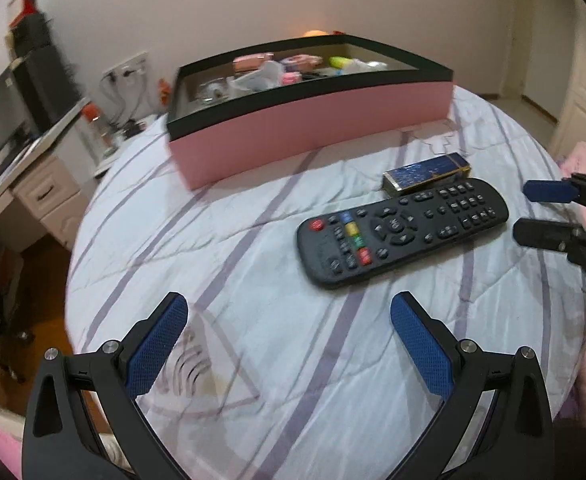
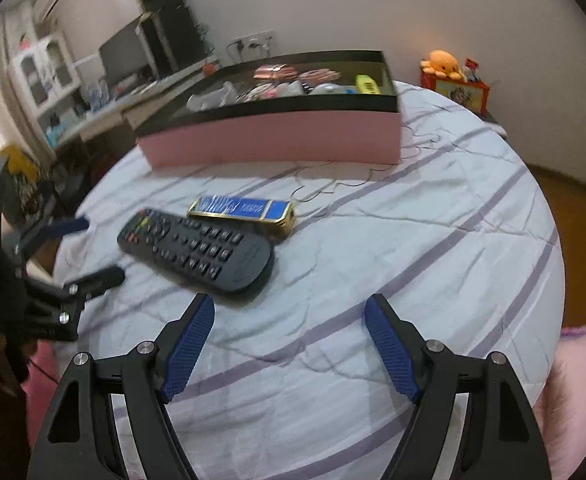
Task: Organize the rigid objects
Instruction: 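Move both open tools back toward the black remote on the sheet, then grasp the black remote with the left tool while the right tool clamps its other end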
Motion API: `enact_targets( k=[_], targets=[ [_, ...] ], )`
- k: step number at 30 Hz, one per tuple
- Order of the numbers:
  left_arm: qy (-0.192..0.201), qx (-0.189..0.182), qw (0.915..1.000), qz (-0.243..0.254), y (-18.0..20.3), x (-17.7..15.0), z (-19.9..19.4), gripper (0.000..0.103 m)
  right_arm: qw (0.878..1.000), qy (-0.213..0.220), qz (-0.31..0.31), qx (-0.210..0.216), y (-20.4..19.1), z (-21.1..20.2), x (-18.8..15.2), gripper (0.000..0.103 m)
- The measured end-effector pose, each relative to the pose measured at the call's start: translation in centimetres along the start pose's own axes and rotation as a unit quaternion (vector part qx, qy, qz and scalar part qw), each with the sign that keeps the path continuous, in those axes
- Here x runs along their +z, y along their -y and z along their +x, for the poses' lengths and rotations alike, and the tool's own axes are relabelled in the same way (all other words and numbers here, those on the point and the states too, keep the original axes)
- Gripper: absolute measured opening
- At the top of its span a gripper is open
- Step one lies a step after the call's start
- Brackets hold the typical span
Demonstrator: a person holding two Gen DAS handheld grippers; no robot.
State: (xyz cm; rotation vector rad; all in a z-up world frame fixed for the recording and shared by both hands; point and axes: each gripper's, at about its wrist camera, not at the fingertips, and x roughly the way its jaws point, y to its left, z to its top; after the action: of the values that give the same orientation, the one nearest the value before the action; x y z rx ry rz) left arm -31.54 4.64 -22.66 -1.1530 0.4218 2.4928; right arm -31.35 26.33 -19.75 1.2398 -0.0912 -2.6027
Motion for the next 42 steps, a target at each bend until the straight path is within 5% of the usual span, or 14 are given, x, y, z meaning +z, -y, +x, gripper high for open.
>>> enact_targets(
  k=[10,15,20,30,35,39,42],
  targets=[
    [0.003,-0.041,0.9938,0.103,3.1,3.4,2.4,0.100,0.999,0.002,0.006,-0.037,0.6,-0.2,0.0,0.079],
    [-0.019,-0.117,0.9900,0.077,3.4,4.1,2.7,0.060,0.997,0.000,-0.012,-0.079,0.6,0.3,0.0,0.079],
    [-0.027,-0.118,0.9887,0.088,4.6,3.7,1.8,0.043,0.997,0.008,0.003,-0.071,1.4,0.0,0.0,0.079],
    [-0.028,-0.137,0.9839,0.112,7.9,2.5,0.0,0.044,0.996,0.042,0.064,-0.052,3.4,-0.3,0.2,0.079],
    [-0.015,-0.099,0.9913,0.085,8.2,3.2,0.6,0.058,0.991,0.053,0.126,0.004,4.8,-0.8,0.2,0.079],
    [0.004,-0.062,0.9910,0.118,9.4,3.1,0.3,0.063,0.988,0.057,0.139,0.020,4.8,-0.9,0.2,0.079],
    [0.022,-0.030,0.9886,0.146,10.0,2.8,-0.1,0.076,0.978,0.064,0.185,0.066,5.5,-1.5,-0.6,0.079]
  ],
)
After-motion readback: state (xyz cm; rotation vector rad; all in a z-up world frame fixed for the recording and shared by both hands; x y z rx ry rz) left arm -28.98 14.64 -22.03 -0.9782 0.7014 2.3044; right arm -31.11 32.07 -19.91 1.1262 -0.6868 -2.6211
